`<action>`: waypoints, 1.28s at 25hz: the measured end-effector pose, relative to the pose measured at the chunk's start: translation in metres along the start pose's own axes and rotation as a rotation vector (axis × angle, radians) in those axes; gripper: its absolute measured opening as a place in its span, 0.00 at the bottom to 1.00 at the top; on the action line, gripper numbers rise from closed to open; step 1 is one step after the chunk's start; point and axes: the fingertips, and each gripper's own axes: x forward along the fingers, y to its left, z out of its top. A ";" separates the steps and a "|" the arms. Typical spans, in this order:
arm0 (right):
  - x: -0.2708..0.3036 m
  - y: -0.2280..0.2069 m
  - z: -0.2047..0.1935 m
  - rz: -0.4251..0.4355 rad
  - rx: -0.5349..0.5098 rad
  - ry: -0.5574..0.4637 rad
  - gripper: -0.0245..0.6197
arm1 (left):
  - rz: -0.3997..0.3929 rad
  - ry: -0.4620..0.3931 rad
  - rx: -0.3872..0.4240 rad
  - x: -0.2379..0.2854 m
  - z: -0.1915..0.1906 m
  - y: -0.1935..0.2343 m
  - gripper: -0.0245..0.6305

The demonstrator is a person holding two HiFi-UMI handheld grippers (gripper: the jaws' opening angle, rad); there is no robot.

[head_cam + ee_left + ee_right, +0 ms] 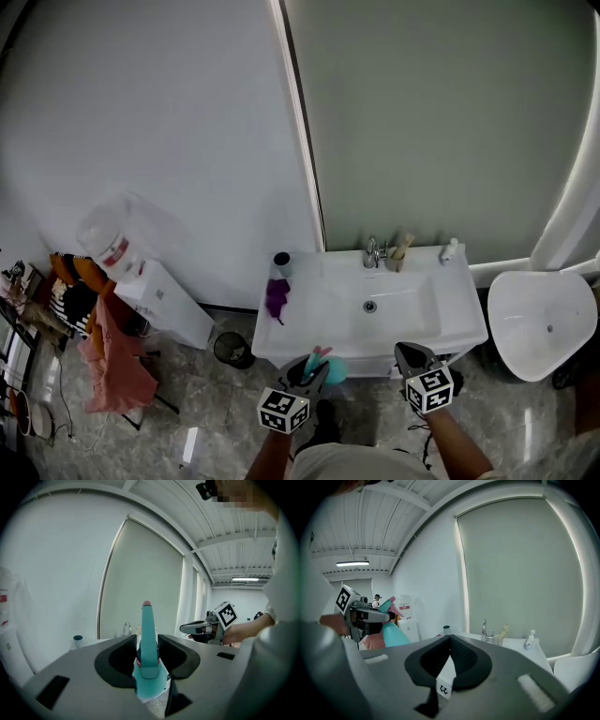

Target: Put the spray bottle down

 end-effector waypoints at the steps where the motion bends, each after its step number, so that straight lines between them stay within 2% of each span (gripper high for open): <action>1: 0.010 -0.001 0.004 -0.006 -0.002 0.000 0.05 | -0.011 -0.003 0.003 0.006 0.004 0.010 0.26; 16: 0.134 -0.028 0.031 -0.130 0.018 0.048 0.05 | -0.136 0.041 -0.006 0.101 0.031 0.144 0.26; 25: 0.174 -0.039 0.037 -0.190 0.037 0.048 0.05 | -0.191 0.059 0.017 0.138 0.042 0.187 0.26; 32: 0.179 -0.057 0.039 -0.208 0.037 0.062 0.05 | -0.193 0.078 0.009 0.166 0.042 0.193 0.26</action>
